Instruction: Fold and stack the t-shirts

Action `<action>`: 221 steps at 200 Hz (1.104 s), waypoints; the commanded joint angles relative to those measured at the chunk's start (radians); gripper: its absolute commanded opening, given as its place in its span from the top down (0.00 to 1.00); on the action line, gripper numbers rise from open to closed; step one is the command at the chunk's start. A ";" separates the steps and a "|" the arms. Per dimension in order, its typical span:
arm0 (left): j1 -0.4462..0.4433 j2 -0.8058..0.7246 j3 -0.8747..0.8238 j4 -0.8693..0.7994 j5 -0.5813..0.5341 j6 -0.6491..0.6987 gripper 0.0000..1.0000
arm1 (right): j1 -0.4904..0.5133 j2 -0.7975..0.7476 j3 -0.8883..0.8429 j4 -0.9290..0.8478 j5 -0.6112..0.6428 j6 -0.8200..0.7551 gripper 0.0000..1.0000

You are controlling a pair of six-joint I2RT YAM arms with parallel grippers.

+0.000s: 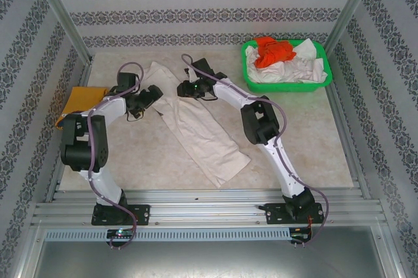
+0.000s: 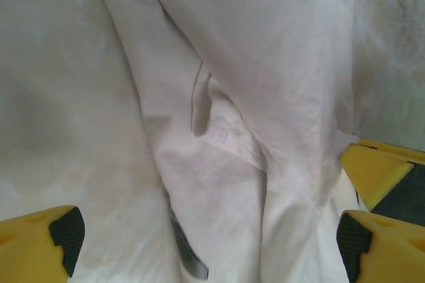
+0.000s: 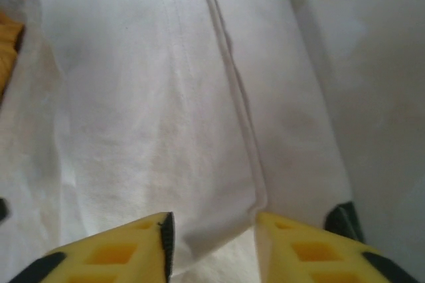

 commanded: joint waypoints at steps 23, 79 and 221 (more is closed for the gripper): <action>-0.016 0.049 0.038 0.097 0.049 -0.029 0.02 | -0.033 0.061 0.127 -0.094 -0.074 0.002 1.00; -0.026 0.046 0.035 0.101 0.056 -0.027 0.02 | -0.087 0.052 0.130 -0.109 0.010 0.008 1.00; -0.007 0.143 0.081 0.137 0.051 -0.063 0.02 | 0.007 -0.114 -0.156 0.073 -0.100 0.050 1.00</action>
